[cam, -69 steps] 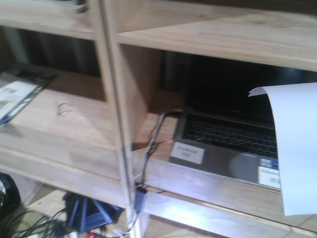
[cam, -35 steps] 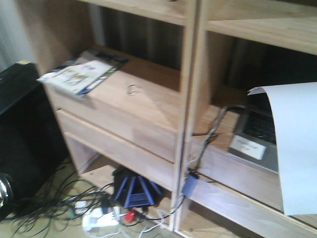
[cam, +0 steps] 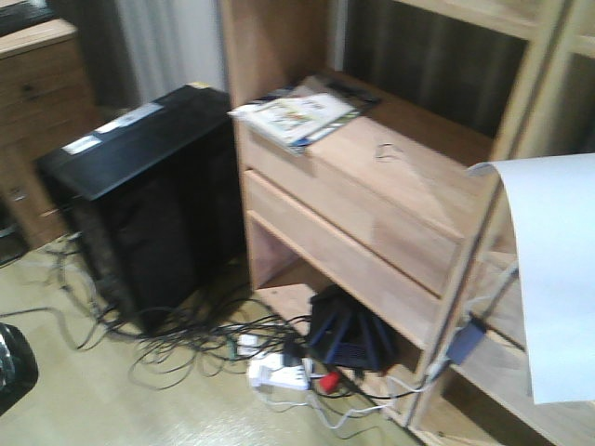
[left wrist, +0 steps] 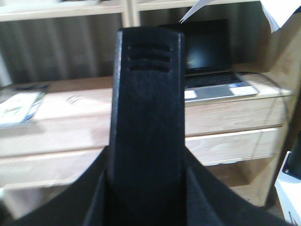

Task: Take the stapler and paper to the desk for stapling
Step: 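Drive the base away from the shelf toward the wooden desk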

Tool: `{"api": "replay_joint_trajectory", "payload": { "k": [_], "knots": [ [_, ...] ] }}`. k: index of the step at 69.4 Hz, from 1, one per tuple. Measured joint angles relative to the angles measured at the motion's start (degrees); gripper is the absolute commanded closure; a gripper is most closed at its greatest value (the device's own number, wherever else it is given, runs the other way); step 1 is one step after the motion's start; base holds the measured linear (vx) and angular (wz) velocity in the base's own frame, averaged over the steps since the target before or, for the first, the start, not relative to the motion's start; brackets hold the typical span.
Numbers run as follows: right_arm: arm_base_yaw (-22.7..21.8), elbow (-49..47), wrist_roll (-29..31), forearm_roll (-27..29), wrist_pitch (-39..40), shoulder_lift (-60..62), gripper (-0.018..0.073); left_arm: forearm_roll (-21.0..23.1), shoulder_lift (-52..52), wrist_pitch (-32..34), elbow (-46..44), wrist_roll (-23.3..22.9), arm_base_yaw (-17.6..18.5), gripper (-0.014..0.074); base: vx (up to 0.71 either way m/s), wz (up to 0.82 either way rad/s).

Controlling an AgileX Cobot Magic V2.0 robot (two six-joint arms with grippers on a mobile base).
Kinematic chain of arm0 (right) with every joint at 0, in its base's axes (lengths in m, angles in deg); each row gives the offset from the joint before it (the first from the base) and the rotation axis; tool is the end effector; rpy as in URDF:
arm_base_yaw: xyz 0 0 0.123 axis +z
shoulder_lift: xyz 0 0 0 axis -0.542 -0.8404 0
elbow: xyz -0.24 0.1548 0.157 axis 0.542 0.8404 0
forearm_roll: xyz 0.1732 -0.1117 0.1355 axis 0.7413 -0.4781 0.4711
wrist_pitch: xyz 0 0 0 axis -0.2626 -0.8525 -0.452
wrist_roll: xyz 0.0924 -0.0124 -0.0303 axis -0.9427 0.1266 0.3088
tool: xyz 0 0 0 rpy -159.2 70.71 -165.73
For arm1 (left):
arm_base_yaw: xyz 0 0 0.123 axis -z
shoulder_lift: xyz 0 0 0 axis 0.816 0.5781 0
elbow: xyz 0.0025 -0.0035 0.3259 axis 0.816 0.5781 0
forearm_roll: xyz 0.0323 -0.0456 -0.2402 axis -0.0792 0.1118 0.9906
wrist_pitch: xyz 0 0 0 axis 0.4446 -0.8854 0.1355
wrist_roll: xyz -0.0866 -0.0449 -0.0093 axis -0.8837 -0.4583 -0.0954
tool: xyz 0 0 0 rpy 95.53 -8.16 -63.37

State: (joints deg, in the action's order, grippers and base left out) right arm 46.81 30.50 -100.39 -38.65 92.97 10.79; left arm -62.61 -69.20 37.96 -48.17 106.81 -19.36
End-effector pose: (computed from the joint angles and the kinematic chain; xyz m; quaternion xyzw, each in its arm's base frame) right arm -0.0080 0.0070 0.3554 0.0954 0.3395 0.5690 0.7429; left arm -0.0315 -0.0063 0.3848 0.3312 0.6943 -0.2585 0.5844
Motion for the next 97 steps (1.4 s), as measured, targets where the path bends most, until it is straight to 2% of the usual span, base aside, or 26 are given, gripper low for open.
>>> {"api": "replay_joint_trajectory", "payload": {
  "k": [61,97],
  "knots": [
    [0.0,0.0,0.0,0.0,0.0,0.0,0.0565,0.0,0.0,0.0,0.0,0.0,0.0,0.0603,-0.07,0.55],
    [0.0,0.0,0.0,0.0,0.0,0.0,0.0565,0.0,0.0,0.0,0.0,0.0,0.0,0.0603,0.03,0.36]
  ]
}}
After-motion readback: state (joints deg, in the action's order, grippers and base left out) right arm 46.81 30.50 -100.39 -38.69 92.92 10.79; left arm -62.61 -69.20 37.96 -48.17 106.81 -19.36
